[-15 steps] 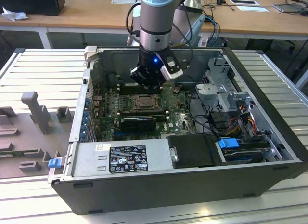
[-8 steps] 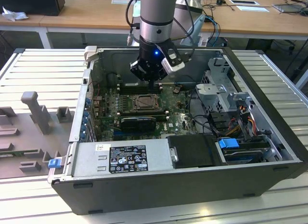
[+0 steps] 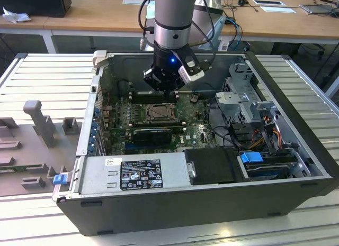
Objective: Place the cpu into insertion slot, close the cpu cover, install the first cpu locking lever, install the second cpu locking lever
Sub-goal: 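Install the second cpu locking lever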
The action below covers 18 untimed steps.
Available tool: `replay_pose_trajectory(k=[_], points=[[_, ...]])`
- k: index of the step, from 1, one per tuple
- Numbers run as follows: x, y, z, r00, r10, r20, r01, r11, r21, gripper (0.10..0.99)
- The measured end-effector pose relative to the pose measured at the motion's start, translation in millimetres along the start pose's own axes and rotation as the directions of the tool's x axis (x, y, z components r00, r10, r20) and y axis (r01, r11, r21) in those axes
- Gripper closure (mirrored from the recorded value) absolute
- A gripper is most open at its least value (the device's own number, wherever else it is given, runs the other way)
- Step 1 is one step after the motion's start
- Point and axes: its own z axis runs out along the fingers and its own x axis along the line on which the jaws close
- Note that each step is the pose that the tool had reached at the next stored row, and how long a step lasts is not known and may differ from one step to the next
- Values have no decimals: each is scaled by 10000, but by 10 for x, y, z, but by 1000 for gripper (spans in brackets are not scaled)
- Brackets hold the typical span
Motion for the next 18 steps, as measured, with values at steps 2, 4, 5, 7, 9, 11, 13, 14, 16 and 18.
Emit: replay_pose_trajectory(k=[2,4,5,7,9,11,13,14,16,18], points=[[1,-16,-1,10000,0,0,0,10000,0,980],[1,-35,-2,10000,0,0,0,10000,-1,980],[2,-44,-3,10000,0,0,0,10000,0,980],[3,-72,-6,10000,1,0,-1,10000,0,980],[3,-82,-6,10000,0,0,0,10000,0,980],[4,-89,-7,10000,2,1,-2,10000,-1,980],[4,-89,-32,10000,1,0,-1,10000,1,980],[3,-88,-49,10000,0,0,0,10000,0,980],[3,-85,-89,10000,1,0,-1,10000,0,980],[4,-100,-100,10000,-1,0,1,10000,-2,980]])
